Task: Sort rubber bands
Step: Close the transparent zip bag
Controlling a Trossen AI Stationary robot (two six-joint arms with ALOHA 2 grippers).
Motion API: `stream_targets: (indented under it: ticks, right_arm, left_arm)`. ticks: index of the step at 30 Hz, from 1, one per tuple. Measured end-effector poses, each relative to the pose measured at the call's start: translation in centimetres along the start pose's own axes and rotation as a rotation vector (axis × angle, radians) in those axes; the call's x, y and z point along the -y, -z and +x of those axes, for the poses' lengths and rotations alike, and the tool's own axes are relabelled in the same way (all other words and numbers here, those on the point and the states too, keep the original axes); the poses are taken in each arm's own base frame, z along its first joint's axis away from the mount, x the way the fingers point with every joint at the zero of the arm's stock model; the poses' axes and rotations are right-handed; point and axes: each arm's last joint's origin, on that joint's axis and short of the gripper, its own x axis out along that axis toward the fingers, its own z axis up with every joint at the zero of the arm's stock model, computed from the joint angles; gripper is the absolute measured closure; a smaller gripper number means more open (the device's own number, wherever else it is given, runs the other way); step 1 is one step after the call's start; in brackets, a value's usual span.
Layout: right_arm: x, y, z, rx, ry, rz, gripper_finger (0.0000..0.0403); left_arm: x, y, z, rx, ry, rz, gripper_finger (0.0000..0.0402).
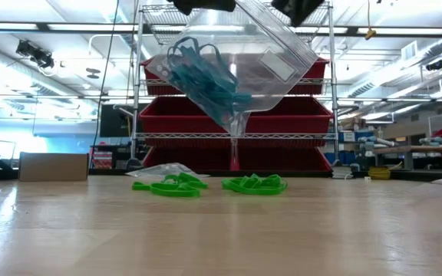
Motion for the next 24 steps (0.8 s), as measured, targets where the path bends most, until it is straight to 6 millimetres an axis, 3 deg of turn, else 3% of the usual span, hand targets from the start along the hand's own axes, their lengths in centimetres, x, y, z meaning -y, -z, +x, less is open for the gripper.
stream_targets:
  ticks: [8,24]
  right_arm:
    - [0.0,-0.9,0.2,0.07,0.066,-0.012,0.0247]
    - [0.6,-1.0,1.2,0.087,0.202,-0.027,0.0245]
  left_arm:
    - [0.1,-0.1,0.0,0.006,-0.002,-0.002,0.04]
    - [0.4,0.4,0.0,-0.044,0.017,-0.006,0.04]
